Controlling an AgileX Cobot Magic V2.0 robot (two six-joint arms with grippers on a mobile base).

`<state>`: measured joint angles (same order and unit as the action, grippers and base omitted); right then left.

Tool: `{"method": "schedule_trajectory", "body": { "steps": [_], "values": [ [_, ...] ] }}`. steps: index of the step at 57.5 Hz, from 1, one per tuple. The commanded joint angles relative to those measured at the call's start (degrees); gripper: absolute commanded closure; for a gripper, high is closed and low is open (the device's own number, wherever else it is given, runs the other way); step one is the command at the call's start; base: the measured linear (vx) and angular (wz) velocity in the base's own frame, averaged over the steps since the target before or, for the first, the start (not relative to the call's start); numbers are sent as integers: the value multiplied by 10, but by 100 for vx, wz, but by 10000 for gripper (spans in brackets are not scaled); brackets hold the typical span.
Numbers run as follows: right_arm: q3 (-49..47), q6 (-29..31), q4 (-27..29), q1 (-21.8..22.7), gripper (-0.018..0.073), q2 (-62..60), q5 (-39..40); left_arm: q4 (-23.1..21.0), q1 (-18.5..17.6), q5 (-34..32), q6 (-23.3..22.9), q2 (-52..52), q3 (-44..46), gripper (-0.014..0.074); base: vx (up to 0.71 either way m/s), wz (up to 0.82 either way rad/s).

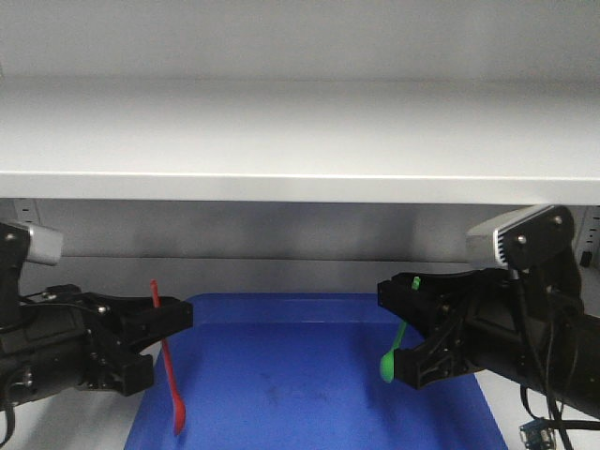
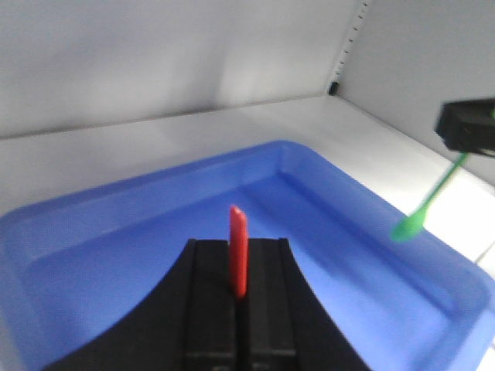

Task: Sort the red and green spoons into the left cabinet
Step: 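Lower both grippers with the spoons over the blue tray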

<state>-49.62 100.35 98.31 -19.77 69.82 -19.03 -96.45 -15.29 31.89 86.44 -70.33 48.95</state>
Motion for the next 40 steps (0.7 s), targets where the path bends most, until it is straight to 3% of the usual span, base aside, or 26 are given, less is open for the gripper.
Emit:
{"method": "schedule_trajectory", "body": {
  "steps": [1, 2, 3, 12, 20, 40],
  "values": [
    [-25, 5, 37, -1, 564, -1, -15, -43, -10, 25, 8, -2, 28, 597, 0, 0],
    [-25, 5, 37, -1, 564, 1, -15, -43, -13, 23, 8, -5, 30, 597, 0, 0],
    [-24, 7, 37, -1, 557, 15, -5, -44, -66, 17, 8, -88, 111, 596, 0, 0],
    [-24, 8, 37, -1, 524, 15, 3, -44, -66, 12, 7, -101, 111, 573, 0, 0],
    [-24, 11, 37, -1, 435, 15, 3, -44, -66, 16, 8, -101, 111, 489, 0, 0],
    [-24, 11, 37, -1, -29, 15, 3, -43, -65, 14, 8, -101, 111, 72, 0, 0]
  ]
}}
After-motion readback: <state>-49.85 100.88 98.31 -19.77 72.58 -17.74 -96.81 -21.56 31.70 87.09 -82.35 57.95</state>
